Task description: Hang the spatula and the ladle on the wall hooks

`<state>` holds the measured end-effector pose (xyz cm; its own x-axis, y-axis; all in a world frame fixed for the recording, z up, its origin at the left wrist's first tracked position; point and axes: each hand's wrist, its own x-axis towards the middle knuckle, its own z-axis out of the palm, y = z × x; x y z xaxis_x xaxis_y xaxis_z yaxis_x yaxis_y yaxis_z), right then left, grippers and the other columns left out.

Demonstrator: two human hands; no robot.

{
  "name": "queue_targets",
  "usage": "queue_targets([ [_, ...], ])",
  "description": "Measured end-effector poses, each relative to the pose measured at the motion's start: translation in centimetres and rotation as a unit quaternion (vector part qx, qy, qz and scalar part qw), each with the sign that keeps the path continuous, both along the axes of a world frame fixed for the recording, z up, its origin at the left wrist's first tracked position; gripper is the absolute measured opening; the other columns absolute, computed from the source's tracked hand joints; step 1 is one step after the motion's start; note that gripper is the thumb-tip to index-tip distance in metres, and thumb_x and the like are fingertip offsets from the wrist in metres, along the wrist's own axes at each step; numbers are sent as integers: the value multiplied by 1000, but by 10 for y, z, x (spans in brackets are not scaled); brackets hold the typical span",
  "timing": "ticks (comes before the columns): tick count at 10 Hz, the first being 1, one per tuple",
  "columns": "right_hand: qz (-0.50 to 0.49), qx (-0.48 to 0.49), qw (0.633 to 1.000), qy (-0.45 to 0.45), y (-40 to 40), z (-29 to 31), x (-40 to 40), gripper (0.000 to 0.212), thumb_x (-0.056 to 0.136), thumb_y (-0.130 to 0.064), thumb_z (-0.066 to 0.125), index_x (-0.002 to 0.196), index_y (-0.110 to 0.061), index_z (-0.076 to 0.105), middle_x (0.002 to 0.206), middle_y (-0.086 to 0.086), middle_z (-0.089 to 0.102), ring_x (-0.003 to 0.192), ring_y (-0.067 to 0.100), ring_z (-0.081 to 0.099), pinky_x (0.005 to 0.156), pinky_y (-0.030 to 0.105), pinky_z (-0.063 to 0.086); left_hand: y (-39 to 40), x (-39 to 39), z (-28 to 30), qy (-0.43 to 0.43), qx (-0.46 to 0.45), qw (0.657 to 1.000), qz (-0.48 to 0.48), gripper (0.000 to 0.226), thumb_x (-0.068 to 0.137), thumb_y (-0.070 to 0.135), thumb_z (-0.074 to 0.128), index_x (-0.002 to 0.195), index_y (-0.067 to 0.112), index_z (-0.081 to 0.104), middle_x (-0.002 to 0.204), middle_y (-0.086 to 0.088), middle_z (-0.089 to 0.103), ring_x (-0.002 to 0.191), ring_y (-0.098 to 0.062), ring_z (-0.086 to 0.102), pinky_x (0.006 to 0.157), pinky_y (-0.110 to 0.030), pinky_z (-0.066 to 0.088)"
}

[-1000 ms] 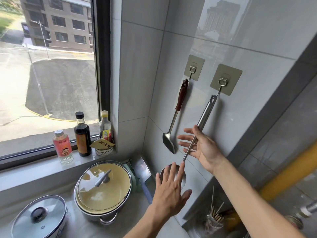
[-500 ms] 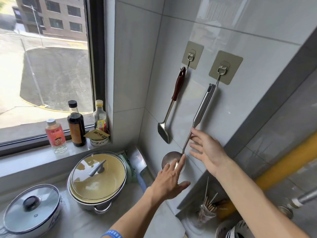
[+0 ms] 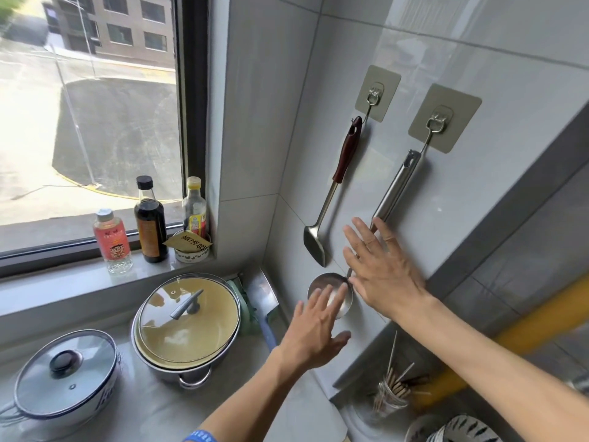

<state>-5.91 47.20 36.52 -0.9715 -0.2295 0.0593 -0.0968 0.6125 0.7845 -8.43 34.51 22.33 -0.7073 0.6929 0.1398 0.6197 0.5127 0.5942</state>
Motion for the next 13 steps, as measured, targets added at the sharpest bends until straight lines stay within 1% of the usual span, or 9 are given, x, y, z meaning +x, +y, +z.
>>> queue_targets([
  [1, -22, 37, 999, 9, 8, -5, -2, 65, 100, -47, 24, 153, -11, 17, 164, 20, -3, 145, 41, -20, 103, 62, -33, -17, -22, 6, 17, 6, 997, 77, 86, 91, 41, 55, 150, 37, -8, 164, -5, 4, 149, -30, 1, 117, -57, 6],
  [2, -15, 72, 997, 15, 8, -13, -5, 69, 100, -49, 19, 153, -8, 9, 163, 22, -8, 134, 43, -33, 97, 64, -37, -35, -59, 32, 15, 51, 990, 131, 85, 88, 29, 56, 152, 31, 1, 164, -3, 9, 149, -26, 4, 117, -57, 11],
  [3, -16, 82, 996, 3, 9, -19, -6, 69, 101, -48, 16, 153, -5, 3, 162, 24, -10, 130, 45, -37, 94, 65, -39, -32, -76, 51, 3, 94, 990, 107, 86, 84, 20, 56, 152, 30, 6, 163, 0, 13, 149, -22, 7, 117, -56, 12],
  [4, -12, 76, 997, -21, 12, -26, -7, 69, 102, -46, 14, 152, -2, 0, 161, 25, -12, 129, 47, -37, 91, 64, -42, -17, -86, 68, -3, 90, 992, 83, 89, 80, 15, 53, 153, 28, 4, 164, 2, 9, 149, -21, 3, 116, -58, 9],
  [6, 3, 52, 999, -6, 15, -33, -12, 68, 101, -44, 16, 151, 1, 5, 161, 26, -7, 132, 47, -35, 97, 63, -38, 1, -96, 74, -8, 26, 998, 53, 100, 74, 6, 52, 152, 25, -8, 165, 1, -1, 149, -25, -4, 116, -66, 5],
  [9, 12, 50, 999, -1, 14, -36, -14, 64, 100, -39, 28, 148, 3, 25, 160, 27, 12, 142, 46, -15, 105, 63, -31, 3, -104, 69, -7, 19, 999, 46, 103, 72, 4, 50, 151, 28, -11, 165, -1, -2, 149, -26, -4, 115, -64, 4],
  [10, 1, 39, 999, 0, 11, -34, -14, 61, 99, -38, 34, 145, 2, 35, 158, 27, 23, 147, 45, 6, 109, 62, -24, 2, -102, 72, -12, 18, 999, 41, 102, 72, 4, 49, 151, 29, -12, 164, -3, -3, 149, -26, -5, 116, -62, 4],
  [11, -13, 39, 999, -6, 10, -34, -14, 60, 99, -37, 36, 144, 3, 37, 157, 28, 24, 147, 45, 9, 110, 62, -23, 2, -105, 70, -19, 27, 998, 45, 102, 72, 4, 49, 151, 29, -11, 164, -4, -2, 149, -26, -5, 116, -62, 5],
  [13, 1, 42, 999, 11, 11, -32, -14, 56, 92, -35, 46, 135, 0, 53, 150, 26, 41, 143, 42, 29, 115, 60, -9, 3, -103, 74, -13, 42, 998, 51, 101, 74, 6, 51, 151, 29, -10, 165, -3, -1, 149, -26, -3, 116, -62, 7],
])
